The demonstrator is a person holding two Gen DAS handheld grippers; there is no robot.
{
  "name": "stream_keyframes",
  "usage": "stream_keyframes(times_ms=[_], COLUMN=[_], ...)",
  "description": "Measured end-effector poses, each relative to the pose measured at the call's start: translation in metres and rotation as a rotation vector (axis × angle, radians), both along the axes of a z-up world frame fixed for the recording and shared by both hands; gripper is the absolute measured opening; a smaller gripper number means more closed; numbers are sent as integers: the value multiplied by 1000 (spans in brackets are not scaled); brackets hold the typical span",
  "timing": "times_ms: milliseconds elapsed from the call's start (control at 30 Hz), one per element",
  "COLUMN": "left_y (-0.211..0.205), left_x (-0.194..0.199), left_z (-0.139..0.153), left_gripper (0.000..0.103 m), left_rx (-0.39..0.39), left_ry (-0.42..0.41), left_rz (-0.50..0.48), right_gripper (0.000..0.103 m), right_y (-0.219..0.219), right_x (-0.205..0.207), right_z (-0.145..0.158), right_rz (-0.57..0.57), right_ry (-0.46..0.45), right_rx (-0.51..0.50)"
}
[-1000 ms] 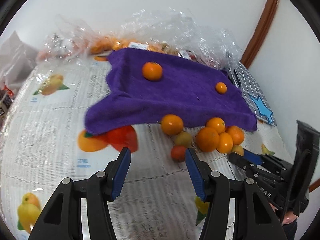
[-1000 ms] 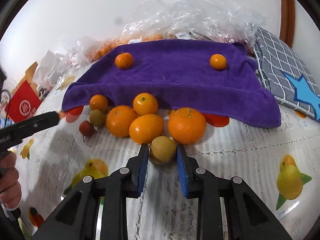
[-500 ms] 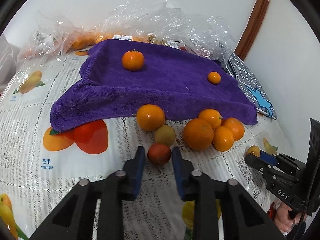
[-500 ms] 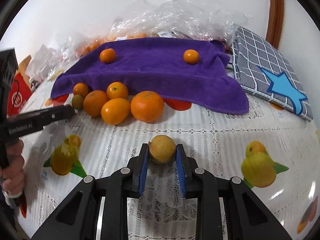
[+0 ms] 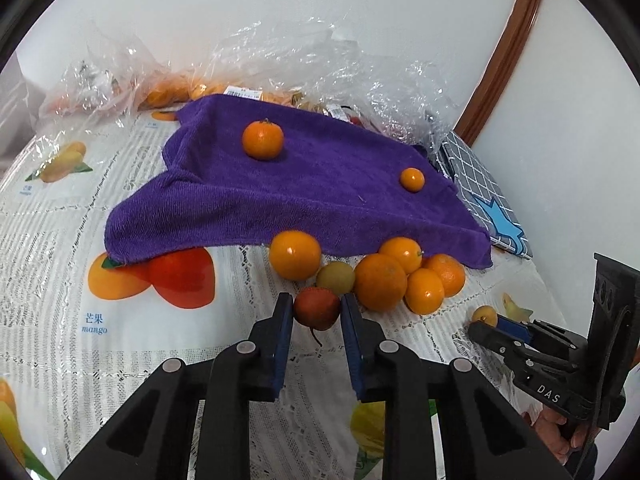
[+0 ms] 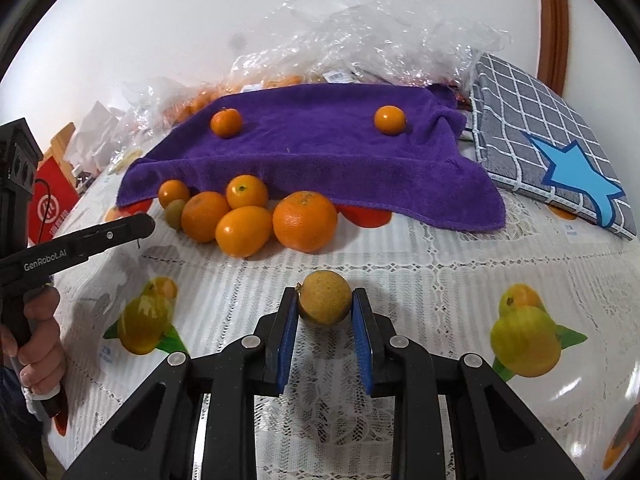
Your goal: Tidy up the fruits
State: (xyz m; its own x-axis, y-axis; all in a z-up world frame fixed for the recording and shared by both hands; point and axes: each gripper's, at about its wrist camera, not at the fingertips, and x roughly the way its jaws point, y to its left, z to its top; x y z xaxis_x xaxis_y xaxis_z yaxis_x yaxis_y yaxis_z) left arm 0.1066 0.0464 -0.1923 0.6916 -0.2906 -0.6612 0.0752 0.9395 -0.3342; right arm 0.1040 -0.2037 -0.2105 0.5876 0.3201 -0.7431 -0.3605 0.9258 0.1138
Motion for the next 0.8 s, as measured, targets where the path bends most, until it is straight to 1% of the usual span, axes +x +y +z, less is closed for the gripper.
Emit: stream_keyframes(times_ms=[233, 400, 533, 800], left_y=[-6, -7, -4, 3], left_x=[-1, -6, -9, -15], left_z=[2, 6, 10, 17], left_gripper=[23, 23, 23, 23], left_rx=[15, 22, 22, -2], left_ry=[-9, -41, -68, -106], left_rz=[-29, -18, -2, 25], right_gripper=[27, 27, 27, 27], right_y=[9, -1, -9, -15], right_x=[-5, -8, -8, -15], right_z=[0, 5, 6, 10], right_rz=[37, 25, 7, -22], right_ry=[-12, -33, -21, -18], right_rx=[-31, 13, 47, 55])
